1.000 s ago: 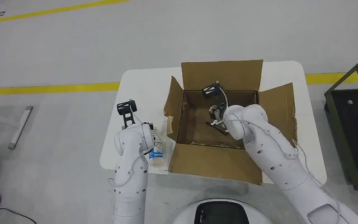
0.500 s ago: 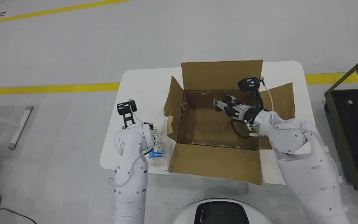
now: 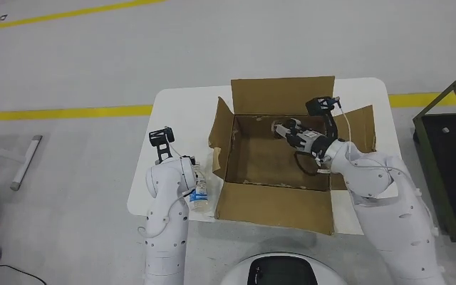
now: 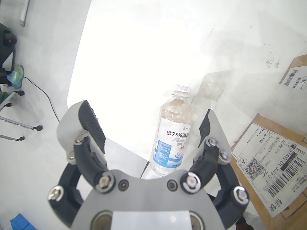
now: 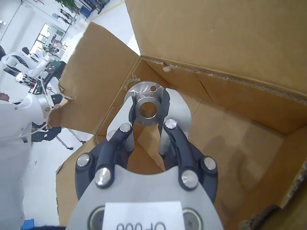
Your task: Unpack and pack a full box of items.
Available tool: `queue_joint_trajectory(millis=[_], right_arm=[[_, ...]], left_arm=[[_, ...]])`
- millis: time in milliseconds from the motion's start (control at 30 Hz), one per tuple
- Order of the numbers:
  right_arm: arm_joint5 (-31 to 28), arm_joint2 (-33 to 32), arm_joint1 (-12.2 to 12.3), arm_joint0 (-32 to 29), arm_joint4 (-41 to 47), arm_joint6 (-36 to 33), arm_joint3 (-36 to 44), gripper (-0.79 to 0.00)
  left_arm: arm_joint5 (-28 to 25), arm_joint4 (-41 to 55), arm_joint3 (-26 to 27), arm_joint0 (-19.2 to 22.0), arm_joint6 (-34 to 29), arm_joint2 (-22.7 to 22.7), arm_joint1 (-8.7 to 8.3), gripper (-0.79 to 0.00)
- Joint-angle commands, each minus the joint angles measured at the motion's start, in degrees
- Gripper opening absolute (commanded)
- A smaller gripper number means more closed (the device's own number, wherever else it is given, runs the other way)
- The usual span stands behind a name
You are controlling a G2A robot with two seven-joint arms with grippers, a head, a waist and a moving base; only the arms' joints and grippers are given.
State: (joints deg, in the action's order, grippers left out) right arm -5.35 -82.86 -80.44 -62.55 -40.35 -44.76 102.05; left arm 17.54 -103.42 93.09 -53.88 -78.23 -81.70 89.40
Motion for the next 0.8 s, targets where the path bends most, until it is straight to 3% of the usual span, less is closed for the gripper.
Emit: queue_joint_trajectory(millis=[0,267,533,767], right_arm=[[-0.34,-1.81,0.16,-0.62,3.44,1.22,1.77,-0.785],[-1.59,-14.18,1.31,-6.24,15.48,5.14,10.31,-0.785],[3.08,-31.14,3.21,-16.36,7.78,1.53,20.37,-0.785],[6.61,-38.24,4.19,-25.53,-1.02,-5.51,22.43,-0.785]], left_arm=[[0.0,0.0,0.0,0.0,0.0,0.0,0.0,0.0],[0.0,0.0,0.0,0.0,0.0,0.0,0.0,0.0],[0.0,0.0,0.0,0.0,0.0,0.0,0.0,0.0],[0.0,0.0,0.0,0.0,0.0,0.0,0.0,0.0]])
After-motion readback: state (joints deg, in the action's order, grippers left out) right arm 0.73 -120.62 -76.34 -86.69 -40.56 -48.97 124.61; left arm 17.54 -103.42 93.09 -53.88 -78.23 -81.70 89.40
